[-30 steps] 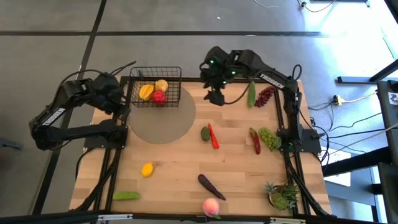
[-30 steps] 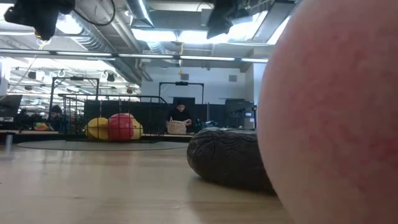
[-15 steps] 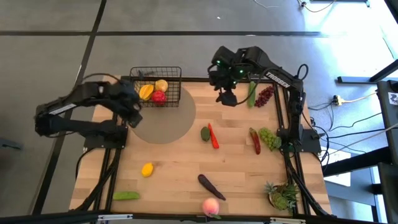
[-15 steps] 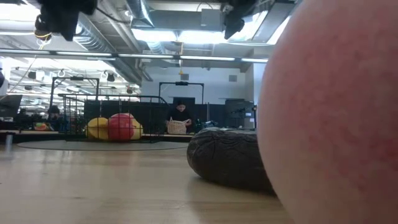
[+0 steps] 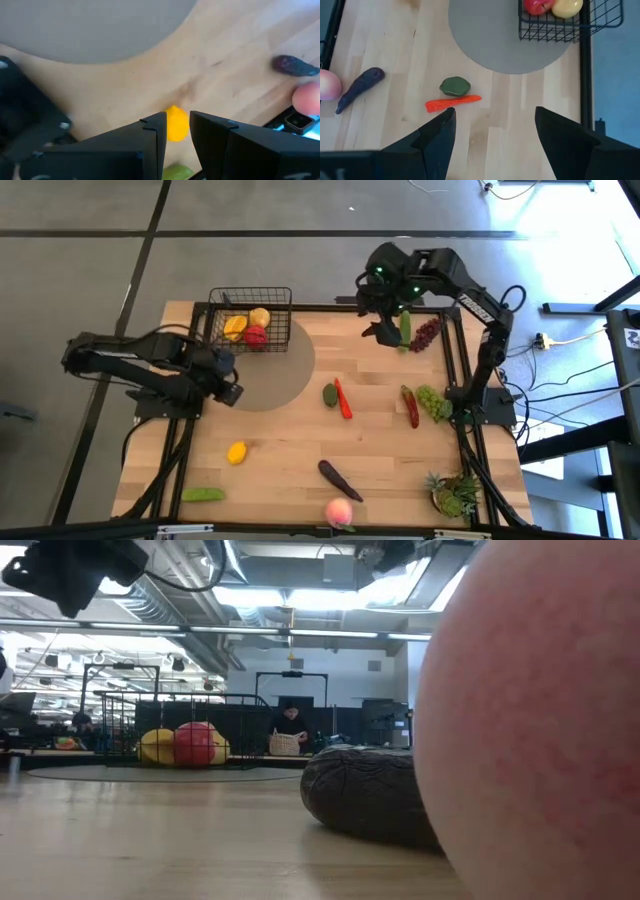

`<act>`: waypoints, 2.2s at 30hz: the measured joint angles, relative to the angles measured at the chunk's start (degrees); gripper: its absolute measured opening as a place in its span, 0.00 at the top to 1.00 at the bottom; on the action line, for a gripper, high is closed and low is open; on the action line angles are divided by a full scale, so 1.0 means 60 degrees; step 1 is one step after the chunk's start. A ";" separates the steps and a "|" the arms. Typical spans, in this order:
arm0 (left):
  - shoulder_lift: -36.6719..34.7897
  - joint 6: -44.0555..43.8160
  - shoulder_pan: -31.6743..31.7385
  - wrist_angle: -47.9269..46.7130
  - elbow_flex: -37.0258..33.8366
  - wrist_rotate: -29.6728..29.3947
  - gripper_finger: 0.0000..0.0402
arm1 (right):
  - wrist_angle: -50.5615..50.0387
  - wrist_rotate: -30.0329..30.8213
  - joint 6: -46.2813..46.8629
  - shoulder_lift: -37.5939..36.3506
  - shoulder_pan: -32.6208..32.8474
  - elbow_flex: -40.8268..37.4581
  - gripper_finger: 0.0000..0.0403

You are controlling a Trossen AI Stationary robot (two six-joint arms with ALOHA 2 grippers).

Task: Build produce basket
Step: Put the yellow lemon into the black wire basket

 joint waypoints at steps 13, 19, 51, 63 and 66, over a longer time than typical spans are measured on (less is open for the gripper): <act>0.0070 -0.2327 -0.2616 0.3084 -0.1325 -0.0125 0.81 | 0.0015 -0.0139 -0.0801 -0.0081 0.0001 0.0000 0.35; 0.0211 -0.2790 -0.3284 0.3246 -0.1325 -0.0136 0.81 | 0.0015 -0.0158 -0.0795 -0.0081 0.0004 0.0000 0.35; 0.2858 -0.1775 -0.3801 0.3309 -0.1325 0.1929 0.74 | 0.0021 -0.1803 -0.0539 -0.0081 0.0007 0.0000 0.35; 0.2892 -0.2057 -0.3877 0.3568 -0.1325 0.1360 0.74 | 0.0506 -0.1800 -0.0541 -0.0081 0.0007 0.0000 0.35; 0.2892 -0.2134 -0.3876 0.3571 -0.1325 0.1143 0.74 | 0.0687 -0.1800 -0.0539 -0.0081 0.0004 0.0000 0.35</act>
